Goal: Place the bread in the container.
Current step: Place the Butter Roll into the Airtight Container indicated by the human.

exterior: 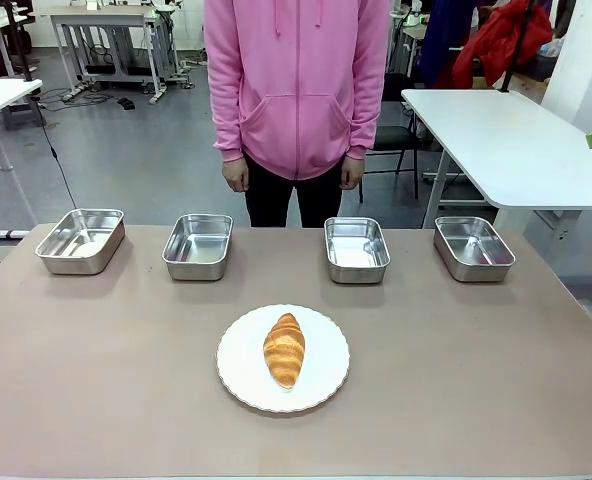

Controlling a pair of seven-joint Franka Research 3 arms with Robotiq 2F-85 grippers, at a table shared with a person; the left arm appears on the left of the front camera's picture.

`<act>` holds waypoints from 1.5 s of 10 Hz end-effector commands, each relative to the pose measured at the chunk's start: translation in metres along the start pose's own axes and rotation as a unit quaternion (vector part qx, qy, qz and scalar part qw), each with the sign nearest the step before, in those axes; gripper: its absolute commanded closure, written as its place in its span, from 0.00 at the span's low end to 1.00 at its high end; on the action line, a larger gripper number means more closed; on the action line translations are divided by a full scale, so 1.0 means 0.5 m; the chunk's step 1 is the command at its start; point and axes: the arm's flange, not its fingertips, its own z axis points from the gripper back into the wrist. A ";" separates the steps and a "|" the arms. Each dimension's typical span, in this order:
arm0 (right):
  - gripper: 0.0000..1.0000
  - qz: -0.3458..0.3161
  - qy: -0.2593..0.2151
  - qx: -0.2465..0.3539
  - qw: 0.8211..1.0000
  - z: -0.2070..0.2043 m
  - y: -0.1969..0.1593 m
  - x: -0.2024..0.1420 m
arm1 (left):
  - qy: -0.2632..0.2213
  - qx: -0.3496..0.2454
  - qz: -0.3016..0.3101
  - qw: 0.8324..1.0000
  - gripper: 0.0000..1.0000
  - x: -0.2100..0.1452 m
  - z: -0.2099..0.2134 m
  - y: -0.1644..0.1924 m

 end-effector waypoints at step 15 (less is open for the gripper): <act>0.00 0.006 -0.013 0.005 1.000 -0.002 -0.005 0.000 | -0.004 -0.002 -0.004 1.000 0.00 0.002 0.001 -0.003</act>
